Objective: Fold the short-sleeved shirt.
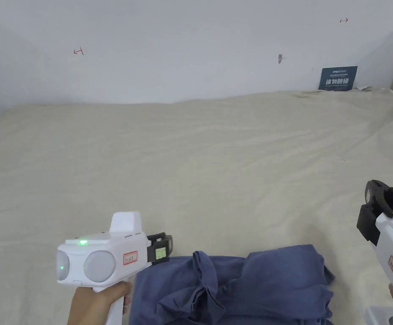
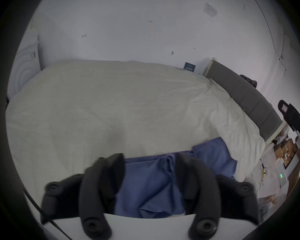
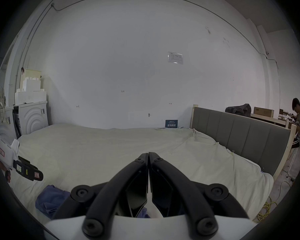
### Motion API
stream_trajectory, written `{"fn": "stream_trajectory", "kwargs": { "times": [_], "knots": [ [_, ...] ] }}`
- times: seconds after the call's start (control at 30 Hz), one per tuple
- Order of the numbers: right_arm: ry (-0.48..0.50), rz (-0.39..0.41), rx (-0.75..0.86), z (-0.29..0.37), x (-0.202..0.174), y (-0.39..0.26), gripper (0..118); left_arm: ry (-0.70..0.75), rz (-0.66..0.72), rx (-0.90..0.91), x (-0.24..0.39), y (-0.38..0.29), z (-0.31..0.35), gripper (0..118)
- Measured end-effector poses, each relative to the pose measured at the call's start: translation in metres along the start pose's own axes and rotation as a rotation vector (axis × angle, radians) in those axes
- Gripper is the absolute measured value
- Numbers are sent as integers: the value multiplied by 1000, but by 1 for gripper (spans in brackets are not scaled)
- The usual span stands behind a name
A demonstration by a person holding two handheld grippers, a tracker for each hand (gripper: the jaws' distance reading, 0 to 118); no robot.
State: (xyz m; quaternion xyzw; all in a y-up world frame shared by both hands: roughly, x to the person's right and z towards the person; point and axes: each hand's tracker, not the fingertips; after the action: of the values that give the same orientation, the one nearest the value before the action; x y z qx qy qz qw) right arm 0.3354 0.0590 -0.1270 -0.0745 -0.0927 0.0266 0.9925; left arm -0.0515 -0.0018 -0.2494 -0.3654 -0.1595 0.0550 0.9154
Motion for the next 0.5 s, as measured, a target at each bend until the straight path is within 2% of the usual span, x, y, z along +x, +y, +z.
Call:
{"fn": "stream_trajectory", "kwargs": {
  "times": [0.07, 0.13, 0.17, 0.5],
  "knots": [
    [1, -2, -1, 0, -1, 0, 1, 11, 12, 13, -7, -8, -2, 28],
    [4, -3, -3, 0, -1, -1, 1, 12, 16, 11, -11, -17, -6, 13],
    [3, -2, -5, 0, -2, -2, 1, 14, 18, 9, -12, -21, -10, 1],
    [-3, -9, -25, 0, 5, -8, 1, 31, -36, -14, 13, -67, -47, 0]
  ]
}}
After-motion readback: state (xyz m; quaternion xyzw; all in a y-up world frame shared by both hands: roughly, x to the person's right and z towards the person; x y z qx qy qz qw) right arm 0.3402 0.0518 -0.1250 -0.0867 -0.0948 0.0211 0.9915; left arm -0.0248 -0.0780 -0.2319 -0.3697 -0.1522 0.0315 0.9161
